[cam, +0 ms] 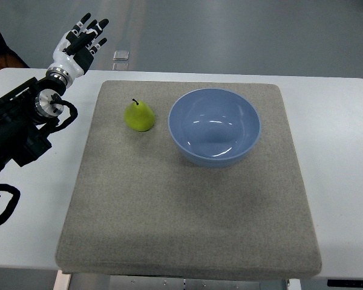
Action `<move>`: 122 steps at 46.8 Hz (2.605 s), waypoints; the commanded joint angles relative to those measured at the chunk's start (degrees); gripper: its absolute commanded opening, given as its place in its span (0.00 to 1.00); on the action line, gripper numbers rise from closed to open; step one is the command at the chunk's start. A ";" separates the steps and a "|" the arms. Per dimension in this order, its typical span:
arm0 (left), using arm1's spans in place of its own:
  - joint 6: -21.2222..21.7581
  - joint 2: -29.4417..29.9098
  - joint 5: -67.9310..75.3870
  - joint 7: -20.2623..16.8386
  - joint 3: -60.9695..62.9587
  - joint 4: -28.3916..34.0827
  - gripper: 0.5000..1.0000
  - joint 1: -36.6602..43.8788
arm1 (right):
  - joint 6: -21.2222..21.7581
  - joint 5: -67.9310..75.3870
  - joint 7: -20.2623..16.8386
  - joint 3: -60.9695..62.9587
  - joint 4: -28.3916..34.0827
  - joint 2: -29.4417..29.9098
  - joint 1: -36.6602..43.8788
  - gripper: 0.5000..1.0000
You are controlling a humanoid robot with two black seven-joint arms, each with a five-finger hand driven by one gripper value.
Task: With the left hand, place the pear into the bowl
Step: 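Raise the left hand and open its fingers above the mat edge, then reach the open left hand forward over the green pear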
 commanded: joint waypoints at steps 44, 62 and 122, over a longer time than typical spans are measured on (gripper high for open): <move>0.93 2.29 10.93 0.36 8.53 -0.80 0.97 -3.78 | 0.01 0.00 -0.01 0.00 0.00 0.00 0.00 0.85; -3.47 3.26 36.08 0.27 13.28 -4.84 0.98 -6.42 | 0.01 0.00 -0.01 0.00 0.00 0.00 0.00 0.85; -14.63 20.40 87.76 -0.43 25.15 -35.34 0.98 -17.32 | 0.01 0.00 -0.01 0.00 0.00 0.00 0.00 0.85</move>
